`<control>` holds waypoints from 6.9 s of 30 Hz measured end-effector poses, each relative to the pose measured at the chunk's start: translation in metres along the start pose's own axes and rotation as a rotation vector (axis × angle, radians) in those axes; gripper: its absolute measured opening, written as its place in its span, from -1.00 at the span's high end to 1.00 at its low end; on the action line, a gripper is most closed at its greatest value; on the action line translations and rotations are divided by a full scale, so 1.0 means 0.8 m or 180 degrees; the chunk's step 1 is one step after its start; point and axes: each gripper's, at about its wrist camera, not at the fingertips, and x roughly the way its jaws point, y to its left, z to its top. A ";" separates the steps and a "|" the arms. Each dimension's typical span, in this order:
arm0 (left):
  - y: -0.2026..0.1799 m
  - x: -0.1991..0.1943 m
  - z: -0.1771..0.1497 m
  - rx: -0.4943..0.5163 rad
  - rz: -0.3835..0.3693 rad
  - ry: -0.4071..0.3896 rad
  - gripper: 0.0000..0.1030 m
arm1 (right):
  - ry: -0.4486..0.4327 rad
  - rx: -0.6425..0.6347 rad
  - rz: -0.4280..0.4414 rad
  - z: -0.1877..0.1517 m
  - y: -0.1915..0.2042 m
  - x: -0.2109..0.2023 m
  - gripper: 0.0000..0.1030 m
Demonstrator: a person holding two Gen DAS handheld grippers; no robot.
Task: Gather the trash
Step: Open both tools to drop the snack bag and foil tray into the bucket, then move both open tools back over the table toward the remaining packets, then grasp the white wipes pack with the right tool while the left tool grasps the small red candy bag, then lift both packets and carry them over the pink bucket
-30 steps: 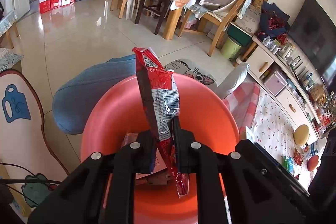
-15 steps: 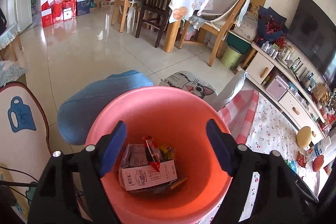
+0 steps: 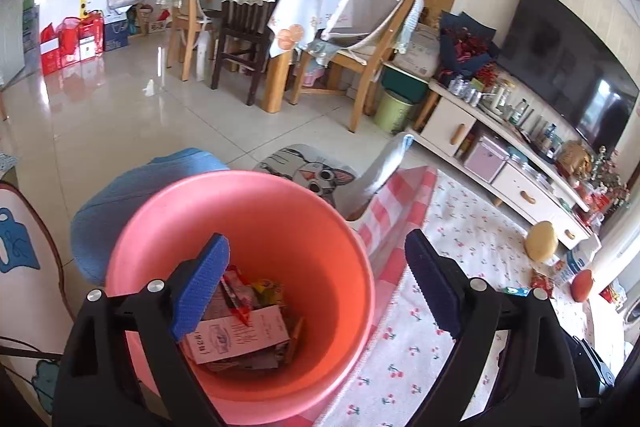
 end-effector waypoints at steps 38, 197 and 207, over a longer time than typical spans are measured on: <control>-0.184 -0.024 -0.106 0.1145 -0.0548 0.0182 -0.76 | -0.0366 -0.0002 -0.0641 -0.094 -0.133 -0.151 -0.76; -0.355 0.057 -0.133 0.1592 -0.0850 0.0959 -0.01 | 0.0784 0.0546 -0.0490 -0.142 -0.292 -0.121 -0.53; -0.264 -0.017 -0.143 0.1350 -0.0716 0.0713 -0.01 | 0.0730 0.0414 -0.0322 -0.145 -0.260 -0.116 -0.53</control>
